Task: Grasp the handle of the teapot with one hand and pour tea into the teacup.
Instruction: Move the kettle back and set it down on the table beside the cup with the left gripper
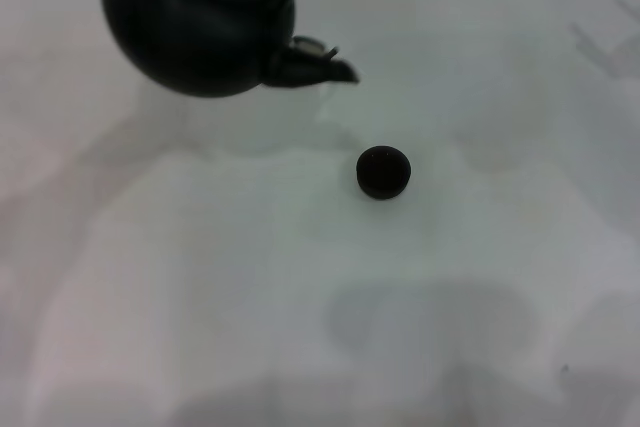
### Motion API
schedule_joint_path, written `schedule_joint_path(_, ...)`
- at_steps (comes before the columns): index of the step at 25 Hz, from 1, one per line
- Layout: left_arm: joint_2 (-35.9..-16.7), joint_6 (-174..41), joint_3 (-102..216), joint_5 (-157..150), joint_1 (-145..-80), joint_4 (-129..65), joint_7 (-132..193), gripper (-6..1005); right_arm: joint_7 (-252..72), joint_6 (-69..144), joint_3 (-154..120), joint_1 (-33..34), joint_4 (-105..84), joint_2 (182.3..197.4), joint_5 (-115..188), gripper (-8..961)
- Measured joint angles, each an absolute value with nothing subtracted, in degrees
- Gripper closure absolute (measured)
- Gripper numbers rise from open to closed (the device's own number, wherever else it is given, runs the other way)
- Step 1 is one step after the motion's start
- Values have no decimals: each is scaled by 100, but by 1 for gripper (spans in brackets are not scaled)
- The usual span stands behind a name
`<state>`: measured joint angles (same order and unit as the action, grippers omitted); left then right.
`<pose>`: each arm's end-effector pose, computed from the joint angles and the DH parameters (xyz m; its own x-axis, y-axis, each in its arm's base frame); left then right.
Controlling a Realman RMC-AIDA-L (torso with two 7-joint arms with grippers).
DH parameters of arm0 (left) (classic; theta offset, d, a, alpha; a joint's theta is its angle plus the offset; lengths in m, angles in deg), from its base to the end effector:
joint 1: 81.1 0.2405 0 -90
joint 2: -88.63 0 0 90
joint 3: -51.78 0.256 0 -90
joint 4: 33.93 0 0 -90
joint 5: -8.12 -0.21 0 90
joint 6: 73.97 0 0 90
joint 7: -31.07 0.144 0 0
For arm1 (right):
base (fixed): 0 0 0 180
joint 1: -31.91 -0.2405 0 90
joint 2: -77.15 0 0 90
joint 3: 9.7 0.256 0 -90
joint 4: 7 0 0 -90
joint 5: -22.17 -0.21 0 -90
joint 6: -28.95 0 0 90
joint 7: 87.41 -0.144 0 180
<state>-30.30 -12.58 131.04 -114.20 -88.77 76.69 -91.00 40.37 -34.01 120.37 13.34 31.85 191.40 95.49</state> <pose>-0.1268 0.3196 0.0882 0.9579 0.0508 0.2826 0.2392 -0.6855 -0.6876 0.3263 0.3557 0.0892 0.8390 0.0048 -0.5440 -0.4788 -0.4683 -0.7426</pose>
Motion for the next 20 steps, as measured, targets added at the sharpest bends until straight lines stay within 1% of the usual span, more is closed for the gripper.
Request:
schedule_joint_path(4, -3043, -1257, 12798, -10425, -8380, 7457, -8321, 869, 4037, -3395, 12037, 1345, 3171, 19141, 9573, 108)
schedule_joint_path(10, -3023, -1179, 12213, -8641, -7978, 6481, -7139, 877, 4037, -3392, 12034, 1385, 3157, 19141, 9588, 108)
schedule_joint_path(11, -3023, -1179, 12213, -8641, -7978, 6481, -7139, 877, 4037, -3393, 12031, 1388, 3151, 19141, 9590, 108)
schedule_joint_path(14, -3019, -591, 11738, -7575, -7987, 5427, -6173, 877, 4014, -3392, 12022, 1391, 3119, 19141, 9597, 108)
schedule_joint_path(20, -3014, 625, 10754, -6586, -8397, 3439, -5067, 878, 3980, -3394, 11987, 1399, 3106, 19135, 9600, 108)
